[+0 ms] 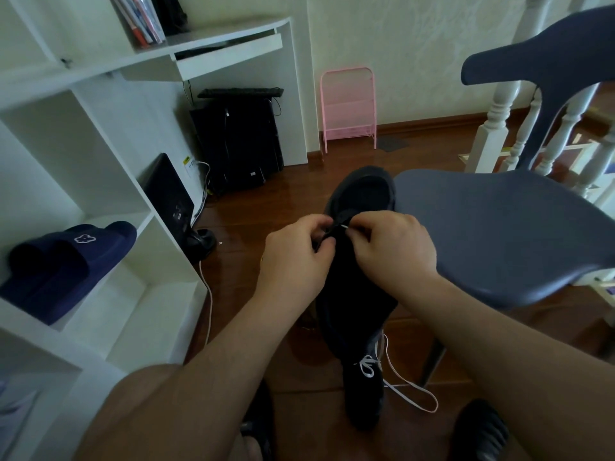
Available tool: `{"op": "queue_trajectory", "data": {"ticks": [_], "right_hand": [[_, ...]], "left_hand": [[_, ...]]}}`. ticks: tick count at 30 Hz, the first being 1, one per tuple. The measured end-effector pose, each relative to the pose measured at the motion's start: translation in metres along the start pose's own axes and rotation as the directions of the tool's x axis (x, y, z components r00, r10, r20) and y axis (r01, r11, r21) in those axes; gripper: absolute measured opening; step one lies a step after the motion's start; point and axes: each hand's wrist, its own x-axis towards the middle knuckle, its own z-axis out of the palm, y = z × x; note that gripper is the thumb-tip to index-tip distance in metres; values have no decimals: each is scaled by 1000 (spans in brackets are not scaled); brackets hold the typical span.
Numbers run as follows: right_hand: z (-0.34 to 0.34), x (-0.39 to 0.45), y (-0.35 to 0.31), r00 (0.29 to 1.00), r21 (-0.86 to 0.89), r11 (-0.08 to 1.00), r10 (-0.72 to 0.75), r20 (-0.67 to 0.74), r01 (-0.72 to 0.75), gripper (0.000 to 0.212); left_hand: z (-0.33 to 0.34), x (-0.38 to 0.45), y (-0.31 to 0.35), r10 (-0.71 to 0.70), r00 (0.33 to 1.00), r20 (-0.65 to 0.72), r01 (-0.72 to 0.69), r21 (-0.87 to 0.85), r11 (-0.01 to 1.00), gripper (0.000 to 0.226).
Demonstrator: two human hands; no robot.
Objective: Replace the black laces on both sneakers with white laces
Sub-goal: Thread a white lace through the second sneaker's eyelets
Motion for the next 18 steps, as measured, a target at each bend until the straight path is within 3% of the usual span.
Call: {"op": "queue_trajectory", "data": {"ticks": [7, 13, 18], "right_hand": [[3, 1, -8, 995, 163, 985, 74, -72, -61, 15], [2, 0, -8, 988, 193, 974, 136, -78, -119, 13], [4, 0, -7, 994, 150, 985, 97, -45, -89, 13]], "left_hand": [[-3, 3, 3, -16, 999, -47, 12, -77, 997, 25], [-3, 2, 3, -19, 999, -28, 17, -80, 997, 25], [-3, -3, 5, -1, 1000, -13, 0, -72, 997, 27]]}}
